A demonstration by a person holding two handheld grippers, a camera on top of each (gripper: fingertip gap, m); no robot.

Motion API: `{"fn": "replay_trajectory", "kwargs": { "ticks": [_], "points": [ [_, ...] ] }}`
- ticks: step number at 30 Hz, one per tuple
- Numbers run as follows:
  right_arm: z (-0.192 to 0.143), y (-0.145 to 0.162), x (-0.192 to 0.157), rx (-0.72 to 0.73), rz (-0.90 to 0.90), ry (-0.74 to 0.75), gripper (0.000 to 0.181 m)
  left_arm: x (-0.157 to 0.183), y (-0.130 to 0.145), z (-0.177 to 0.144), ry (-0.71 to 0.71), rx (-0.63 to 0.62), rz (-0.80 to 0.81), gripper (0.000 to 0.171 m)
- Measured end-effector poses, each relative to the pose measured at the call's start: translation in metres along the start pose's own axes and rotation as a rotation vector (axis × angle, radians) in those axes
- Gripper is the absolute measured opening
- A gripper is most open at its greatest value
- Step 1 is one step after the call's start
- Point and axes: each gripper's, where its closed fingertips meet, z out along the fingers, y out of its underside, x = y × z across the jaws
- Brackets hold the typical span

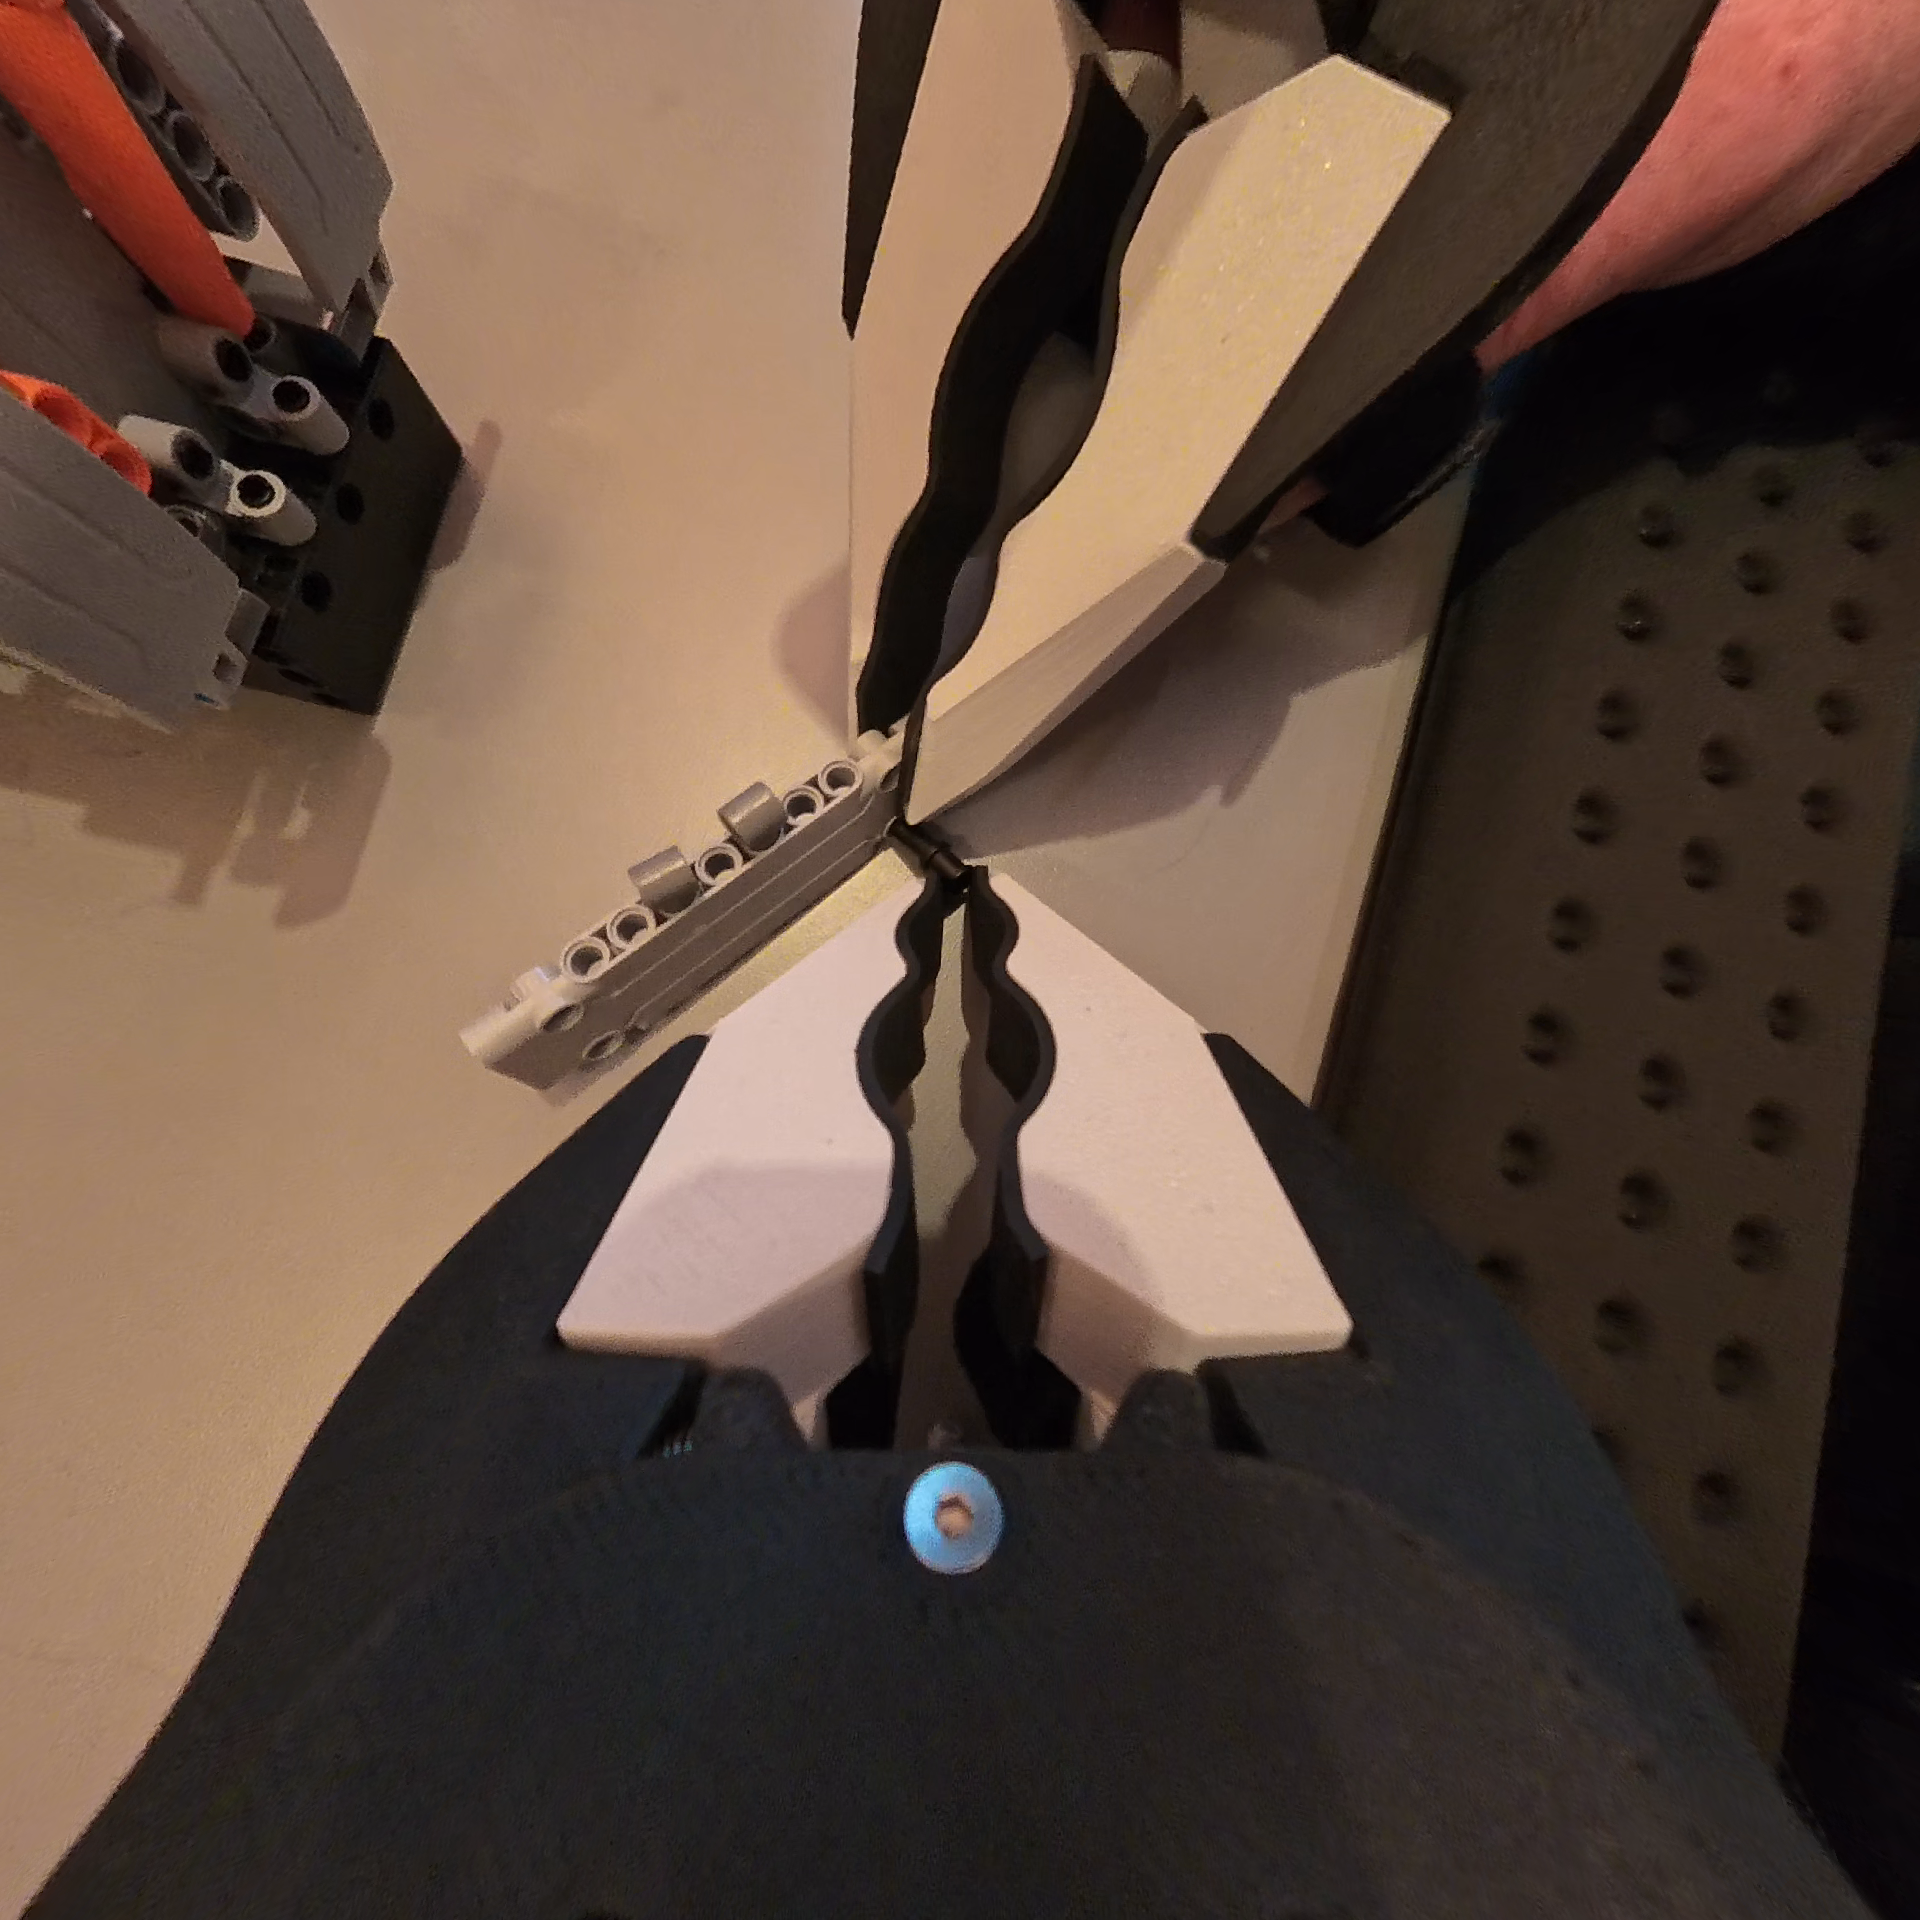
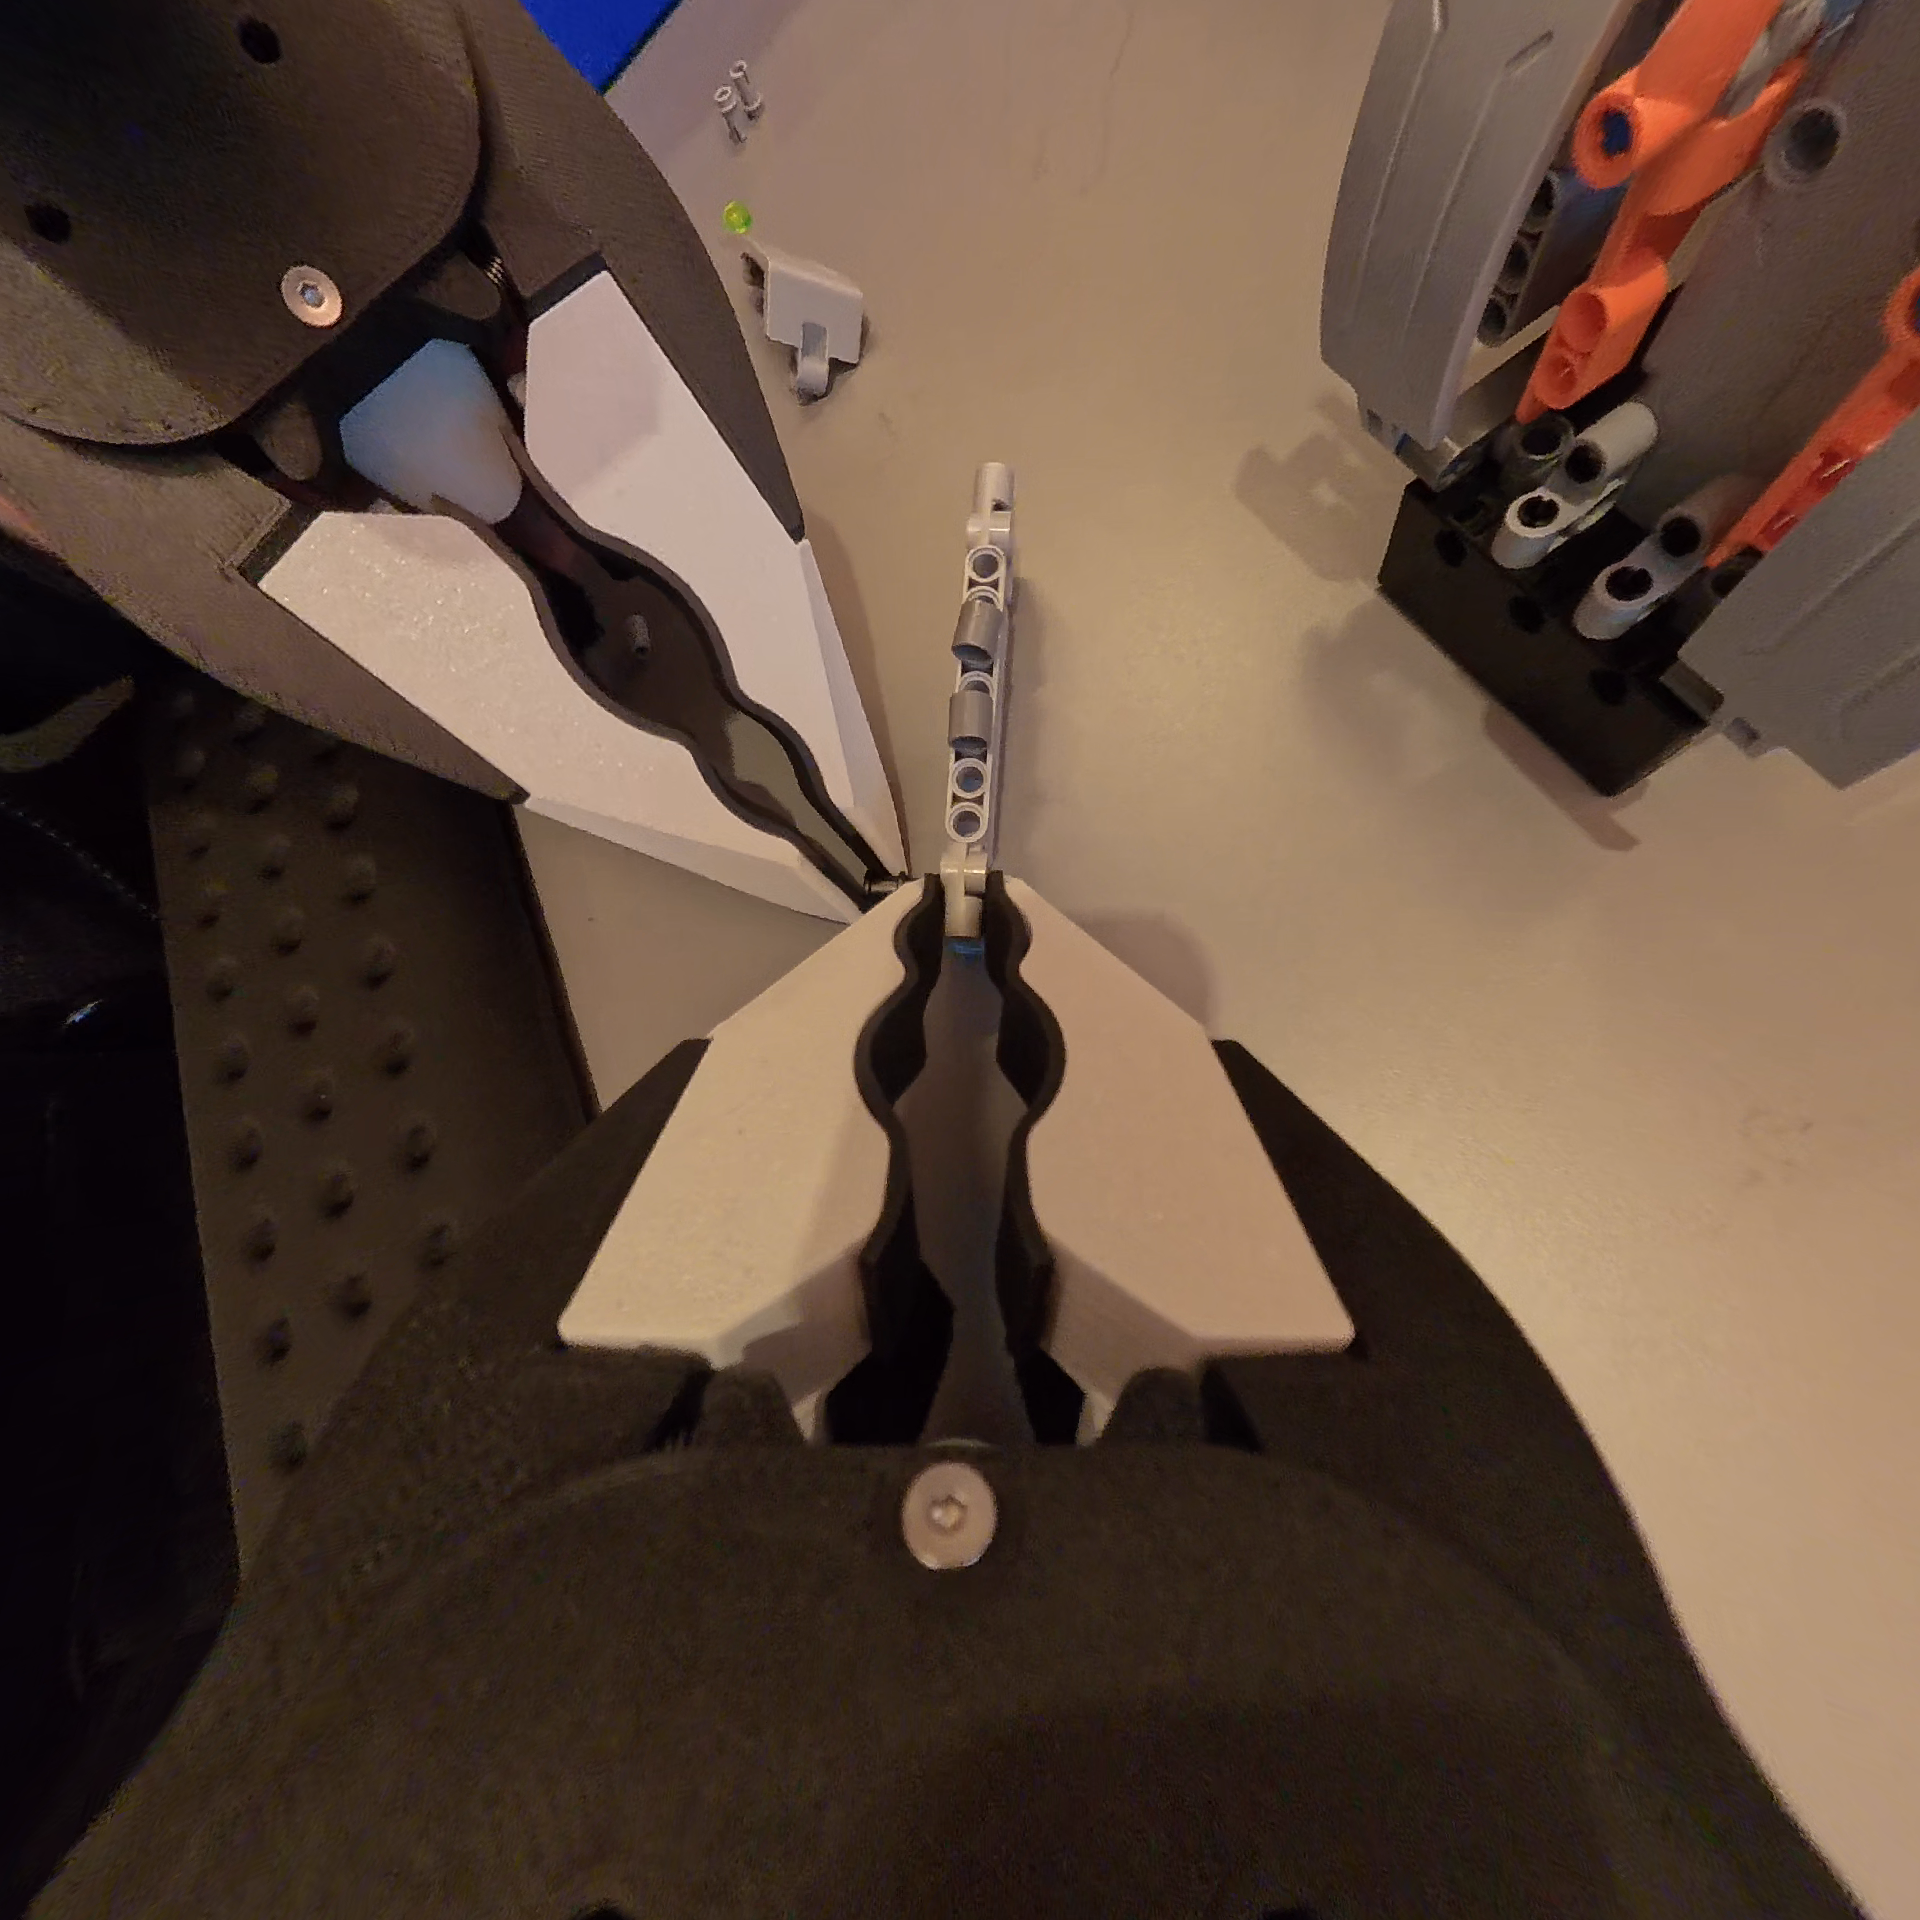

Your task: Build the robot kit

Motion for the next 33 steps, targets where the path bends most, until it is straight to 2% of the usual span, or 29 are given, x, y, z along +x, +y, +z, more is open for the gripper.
{"fn": "replay_trajectory", "kwargs": {
  "ticks": [9,17,23,30,33],
  "points": [
    [0.0005,-0.0003,0.0013,-0.015,-0.068,0.073,0.005,-0.0012,-0.0014,0.0008,-0.02,-0.009,0.009,0.001],
    [-0.0002,0.001,-0.001,-0.02,-0.021,-0.056,0.006,-0.0012,-0.001,0.0004,0.019,-0.011,0.009,0.001],
    [0.0004,0.0002,-0.0011,-0.018,-0.038,-0.044,0.005,-0.0018,-0.0017,0.0008,0.013,-0.015,0.016,0.001],
    [0.0,0.0,-0.0029,-0.026,-0.152,0.014,0.005,-0.0007,-0.0017,0.0006,0.035,-0.014,0.003,0.0],
    [0.0001,-0.0014,-0.0033,-0.009,-0.094,-0.018,0.005,-0.0006,-0.0019,0.0006,0.029,-0.012,0.005,0.0]
  ]
}}
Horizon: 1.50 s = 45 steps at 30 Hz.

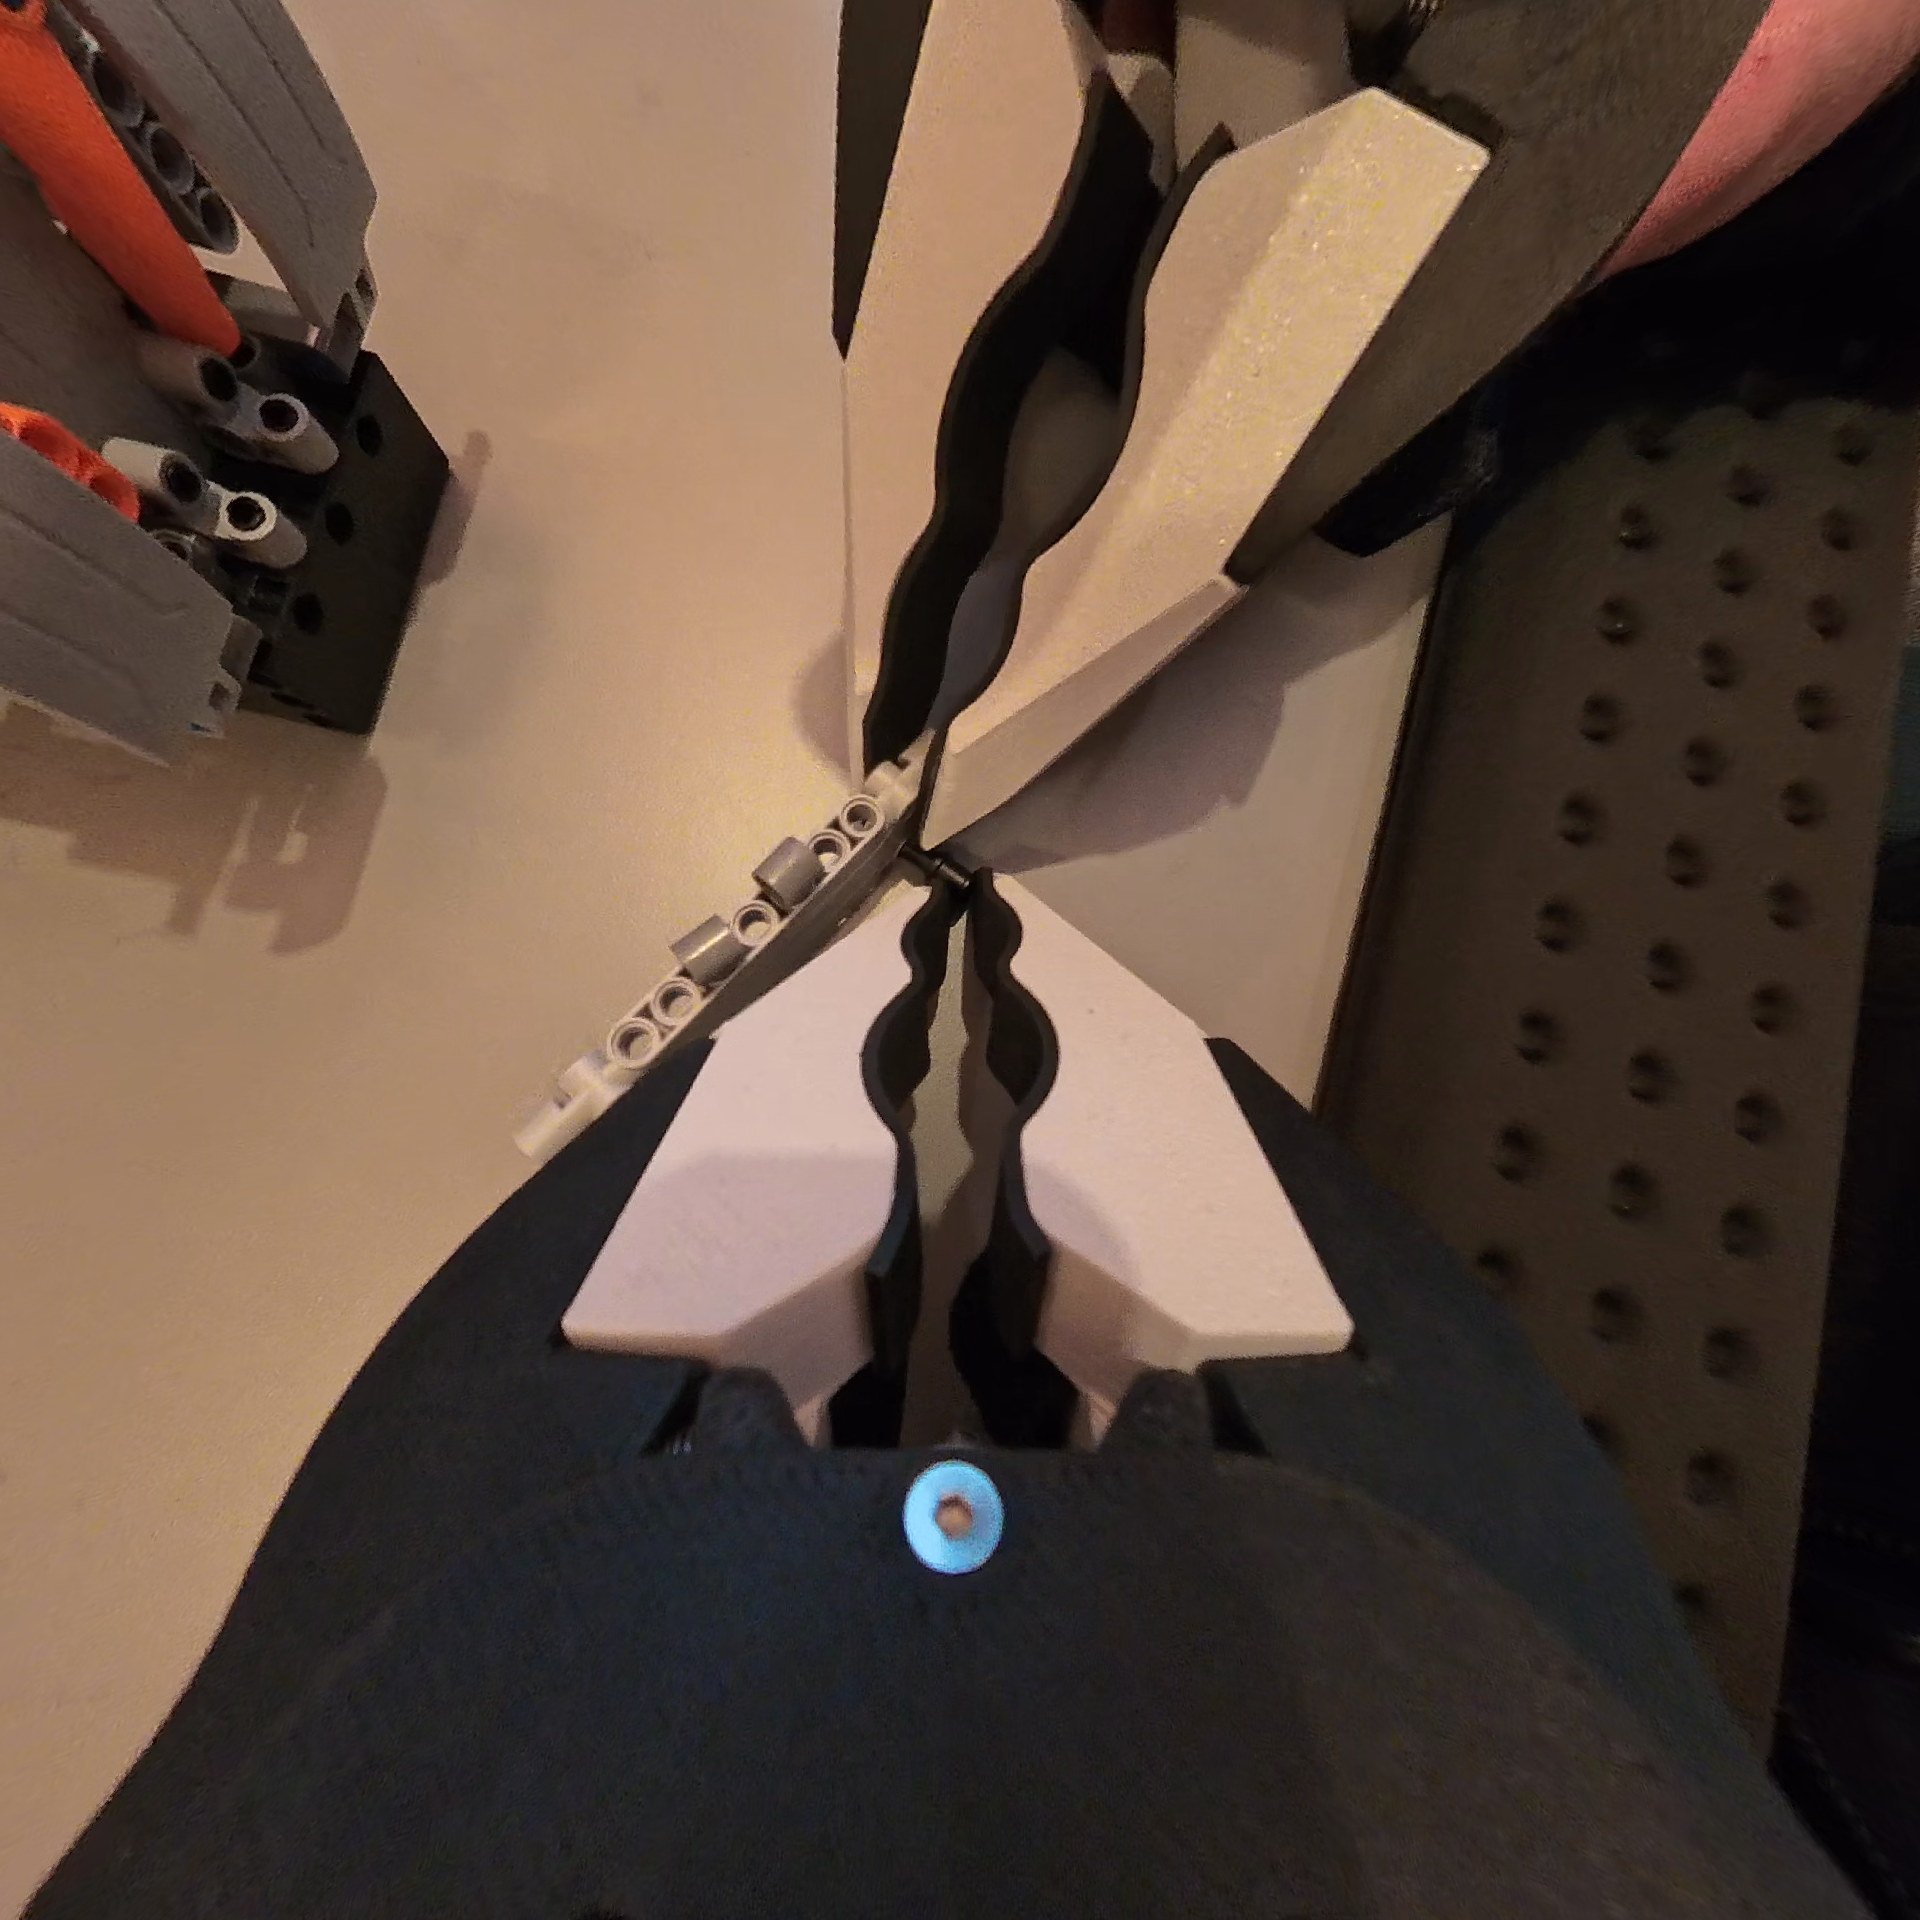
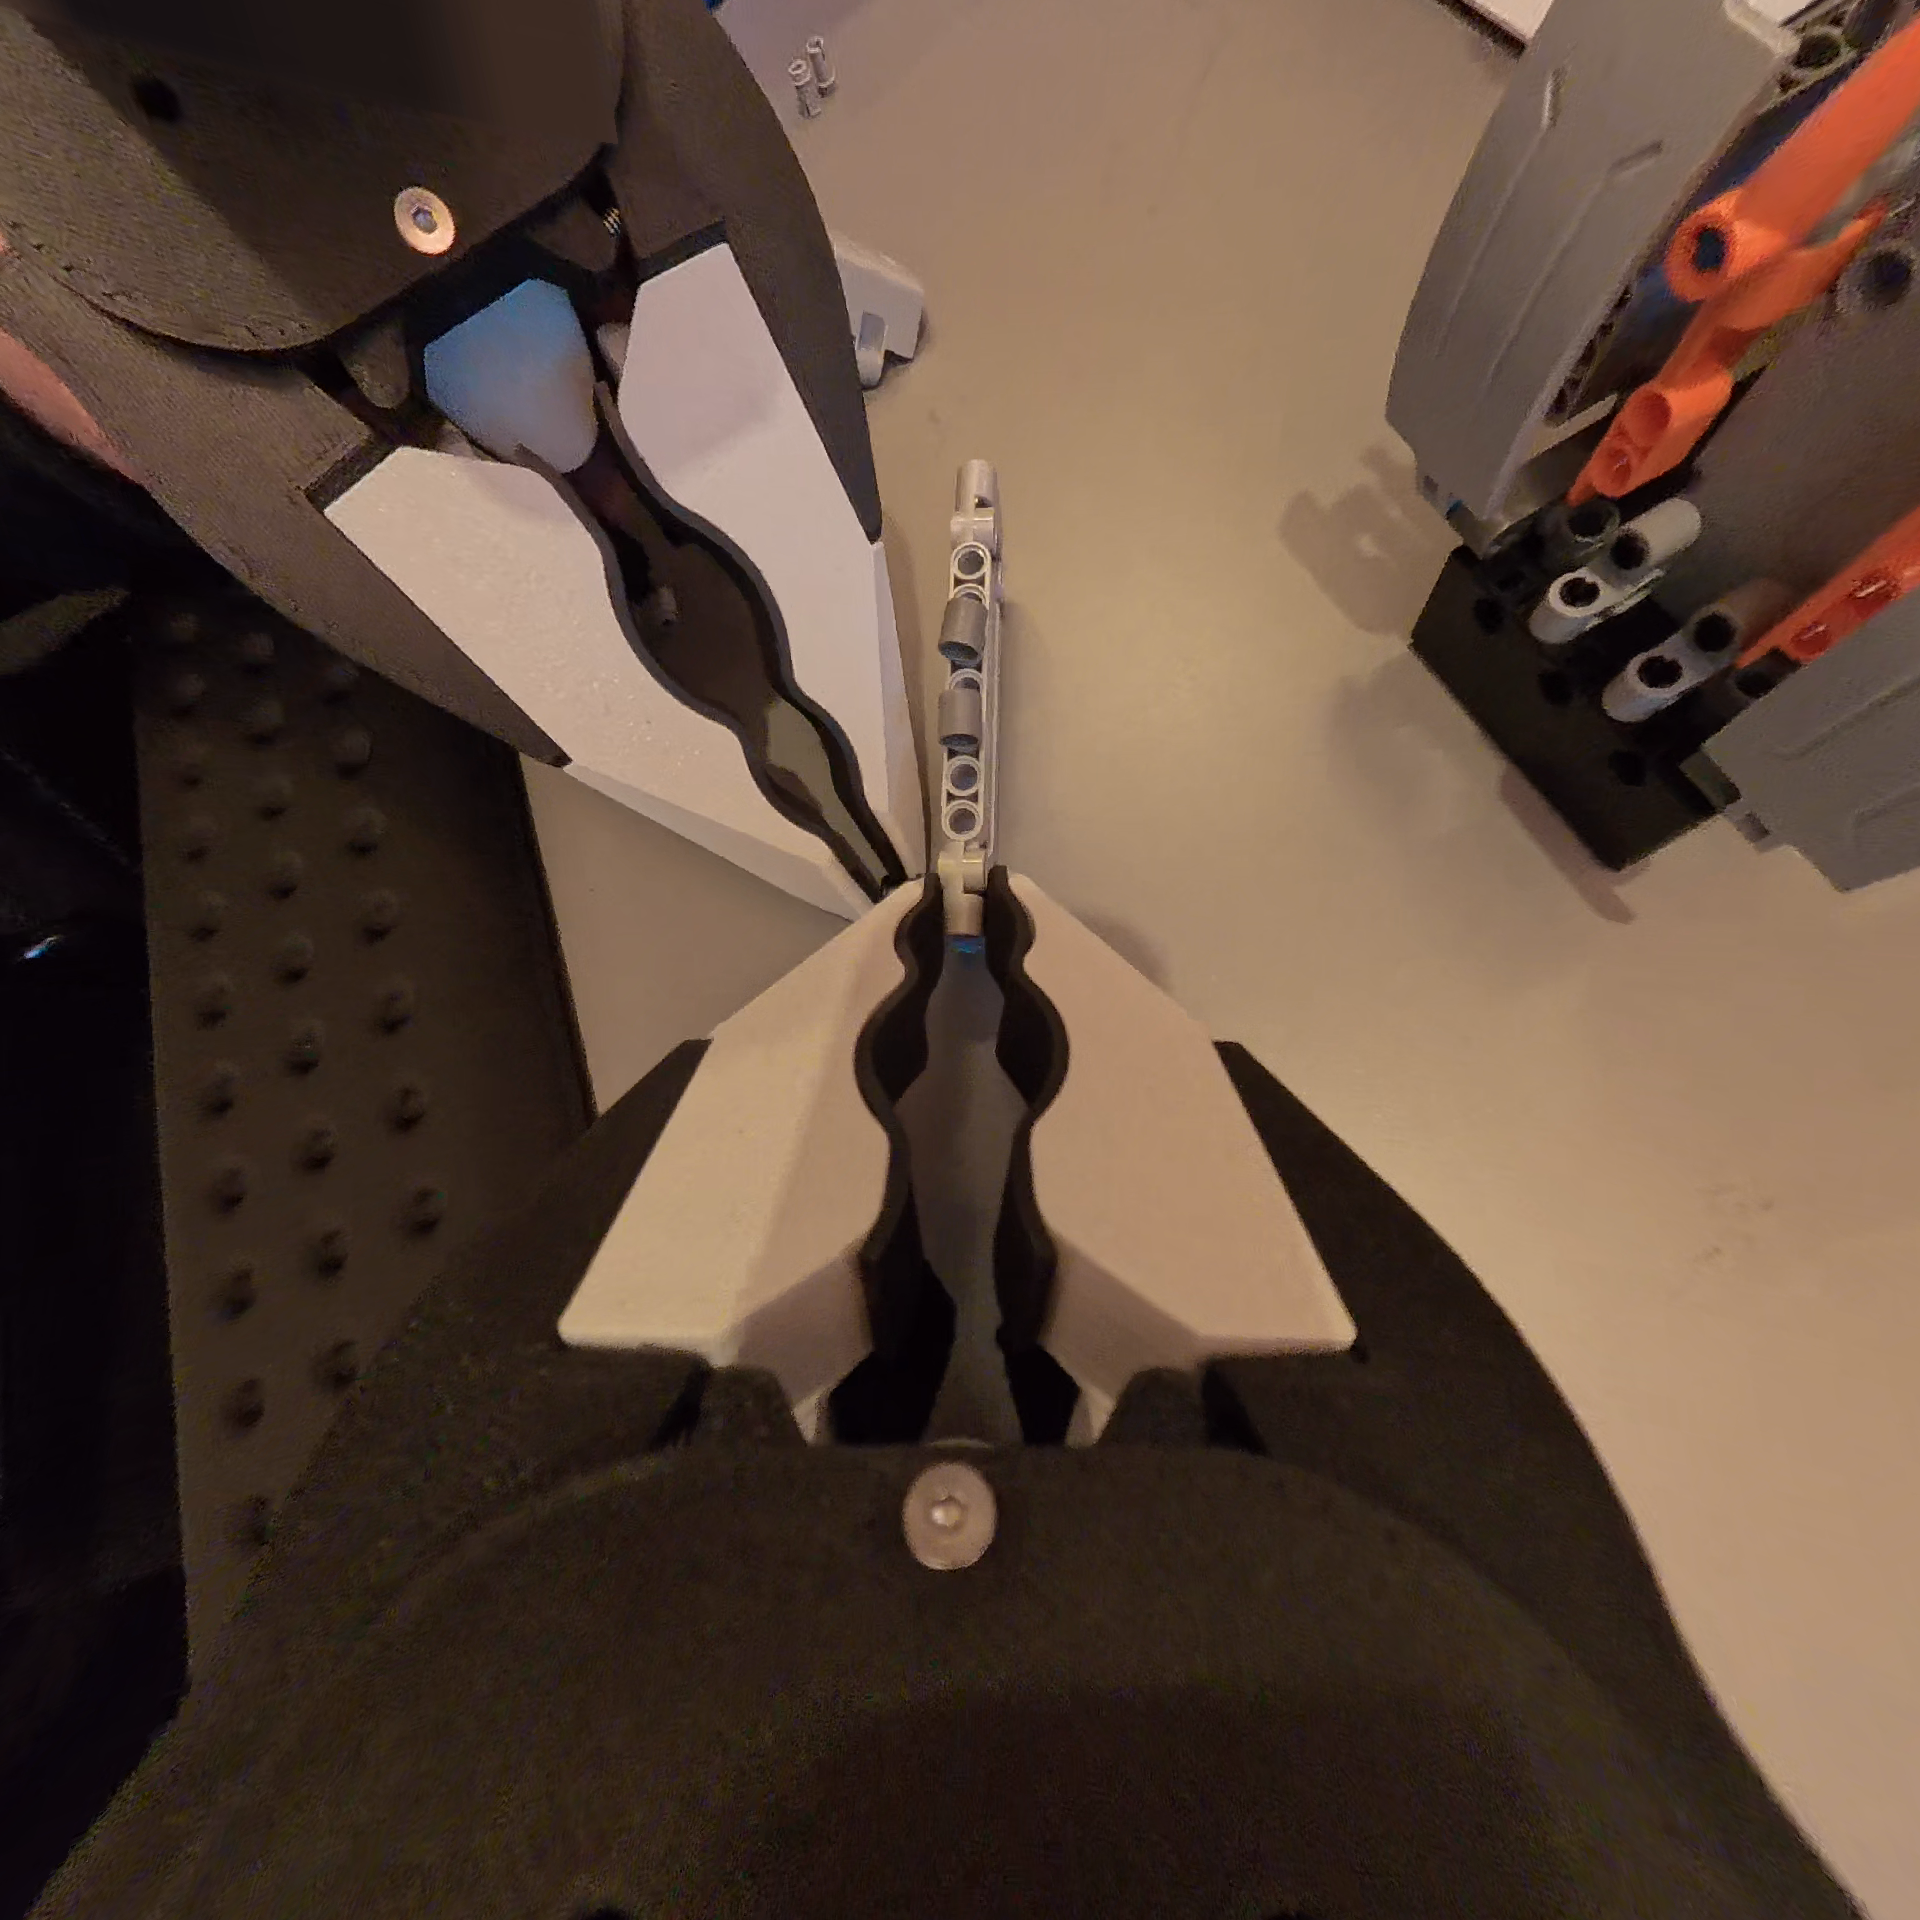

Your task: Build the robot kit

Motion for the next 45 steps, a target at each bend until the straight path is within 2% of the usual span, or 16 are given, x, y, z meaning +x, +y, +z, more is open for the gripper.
{"fn": "replay_trajectory", "kwargs": {
  "ticks": [3,12,17,19,22,25,26,28,30,32,33,37,38,41,43,45],
  "points": [
    [0.001,0.001,0.003,0.014,0.097,-0.05,0.006,-0.001,0.0,0.0,-0.001,0.007,-0.001,0.001],
    [0.0,0.002,0.004,0.008,0.144,-0.093,0.005,0.0,-0.001,0.0,-0.006,0.017,0.012,0.003],
    [-0.005,0.003,0.004,0.015,0.219,-0.182,0.005,0.0,-0.009,-0.019,-0.038,0.08,0.077,0.012],
    [-0.009,0.001,0.003,0.029,0.229,-0.203,0.005,-0.004,-0.014,-0.028,-0.1,0.103,0.136,0.015],
    [-0.014,0.0,0.004,0.034,0.258,-0.252,0.005,-0.01,-0.017,-0.031,-0.215,0.08,0.286,0.037],
    [-0.014,0.005,0.0,-0.015,0.238,-0.269,0.005,-0.017,-0.011,-0.023,-0.31,-0.017,0.428,0.04],
    [-0.013,0.009,-0.002,-0.04,0.238,-0.286,0.005,-0.017,-0.011,-0.02,-0.316,-0.025,0.452,0.045],
    [-0.012,0.013,-0.005,-0.063,0.254,-0.324,0.006,-0.02,-0.008,-0.014,-0.324,-0.054,0.495,0.043],
    [-0.014,0.013,-0.004,-0.065,0.254,-0.336,0.006,-0.019,-0.01,-0.014,-0.304,-0.043,0.49,0.044],
    [-0.017,0.012,-0.002,-0.063,0.235,-0.322,0.005,-0.026,-0.013,-0.019,-0.336,-0.036,0.488,0.057],
    [-0.018,0.012,-0.001,-0.064,0.205,-0.301,0.005,-0.025,-0.015,-0.022,-0.319,-0.008,0.479,0.054],
    [-0.022,0.007,-0.008,-0.058,0.011,-0.243,0.005,-0.017,-0.018,-0.024,-0.168,0.041,0.331,0.062],
    [-0.021,0.006,-0.012,-0.062,-0.038,-0.24,0.005,-0.012,-0.018,-0.021,-0.116,0.034,0.305,0.061],
    [-0.016,0.01,-0.016,-0.097,-0.132,-0.222,0.005,-0.008,-0.013,-0.01,-0.037,-0.028,0.262,0.038],
    [-0.013,0.012,-0.01,-0.112,-0.148,-0.175,0.005,-0.001,-0.009,-0.003,0.034,-0.051,0.231,0.014],
    [-0.009,0.011,0.001,-0.11,-0.167,-0.091,0.009,-0.004,-0.007,0.002,0.03,-0.066,0.196,0.005]
  ]
}}
